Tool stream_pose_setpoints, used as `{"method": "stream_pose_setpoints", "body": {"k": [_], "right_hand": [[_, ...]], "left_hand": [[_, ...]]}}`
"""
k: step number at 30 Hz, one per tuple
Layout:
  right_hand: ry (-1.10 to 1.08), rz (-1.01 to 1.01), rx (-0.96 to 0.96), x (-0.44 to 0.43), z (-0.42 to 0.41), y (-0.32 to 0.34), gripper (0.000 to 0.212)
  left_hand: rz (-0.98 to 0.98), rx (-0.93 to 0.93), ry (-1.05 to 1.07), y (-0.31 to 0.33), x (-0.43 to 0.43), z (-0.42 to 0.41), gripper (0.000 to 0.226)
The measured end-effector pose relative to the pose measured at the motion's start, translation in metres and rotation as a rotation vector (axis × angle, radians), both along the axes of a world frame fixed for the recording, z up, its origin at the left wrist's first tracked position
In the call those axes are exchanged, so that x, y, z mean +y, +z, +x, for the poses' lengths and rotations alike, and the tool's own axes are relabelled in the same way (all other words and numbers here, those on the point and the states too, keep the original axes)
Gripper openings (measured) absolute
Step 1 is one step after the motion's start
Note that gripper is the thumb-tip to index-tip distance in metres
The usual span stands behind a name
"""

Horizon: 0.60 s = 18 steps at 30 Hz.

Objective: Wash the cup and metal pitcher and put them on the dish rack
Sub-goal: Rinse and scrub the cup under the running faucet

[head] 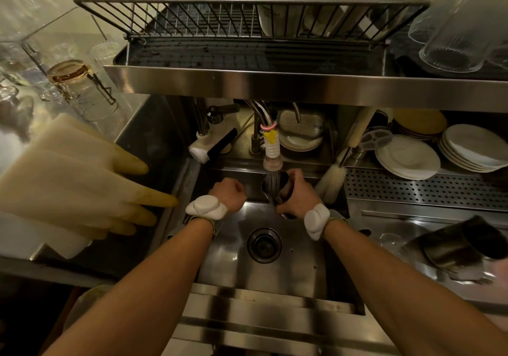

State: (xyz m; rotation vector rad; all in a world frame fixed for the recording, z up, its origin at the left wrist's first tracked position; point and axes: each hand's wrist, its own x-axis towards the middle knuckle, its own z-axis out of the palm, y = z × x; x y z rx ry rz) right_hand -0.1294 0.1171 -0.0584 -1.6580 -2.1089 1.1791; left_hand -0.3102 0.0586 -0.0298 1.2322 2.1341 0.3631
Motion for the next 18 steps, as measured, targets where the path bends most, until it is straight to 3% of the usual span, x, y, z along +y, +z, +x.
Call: {"method": "stream_pose_setpoints", "body": {"k": [11,18], "right_hand": [[0.38,0.324,-0.671,0.011,0.027,0.055,0.093],[0.454,0.445,-0.748,0.005,0.023,0.083,0.073]], "left_hand": [[0.017,0.034,-0.072,0.031,-0.014,0.006,0.025],[0.059,0.037,-0.078,0.04,-0.011,0.017,0.027]]}}
